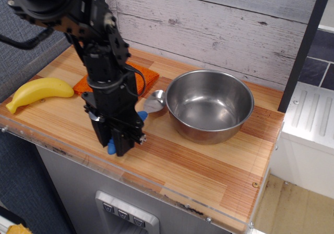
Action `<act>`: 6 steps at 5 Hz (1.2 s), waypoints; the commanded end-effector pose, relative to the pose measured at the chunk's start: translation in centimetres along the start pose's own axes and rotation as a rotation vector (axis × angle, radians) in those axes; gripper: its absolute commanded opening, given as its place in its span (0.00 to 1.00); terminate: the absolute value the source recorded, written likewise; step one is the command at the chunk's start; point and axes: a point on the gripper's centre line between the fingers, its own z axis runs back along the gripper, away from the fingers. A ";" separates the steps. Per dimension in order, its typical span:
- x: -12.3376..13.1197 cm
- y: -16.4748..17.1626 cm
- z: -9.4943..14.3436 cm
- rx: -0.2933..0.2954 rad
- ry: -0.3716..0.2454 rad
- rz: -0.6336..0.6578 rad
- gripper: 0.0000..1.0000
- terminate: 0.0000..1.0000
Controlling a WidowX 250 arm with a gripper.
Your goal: Move the fork near the pan.
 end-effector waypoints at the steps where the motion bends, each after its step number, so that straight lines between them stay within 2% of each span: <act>1: 0.7 -0.7 -0.2 -0.004 0.019 -0.024 1.00 0.00; 2: 1.0 -1.1 1.5 -0.003 -0.011 -0.038 1.00 0.00; 3: 1.1 -0.6 5.5 -0.019 -0.073 -0.032 1.00 0.00; 4: 1.6 1.1 10.2 0.002 -0.133 -0.038 1.00 0.00; 5: 2.2 3.4 11.1 0.045 -0.151 0.000 1.00 0.00; 6: 2.7 5.8 9.8 0.074 -0.130 0.017 1.00 0.00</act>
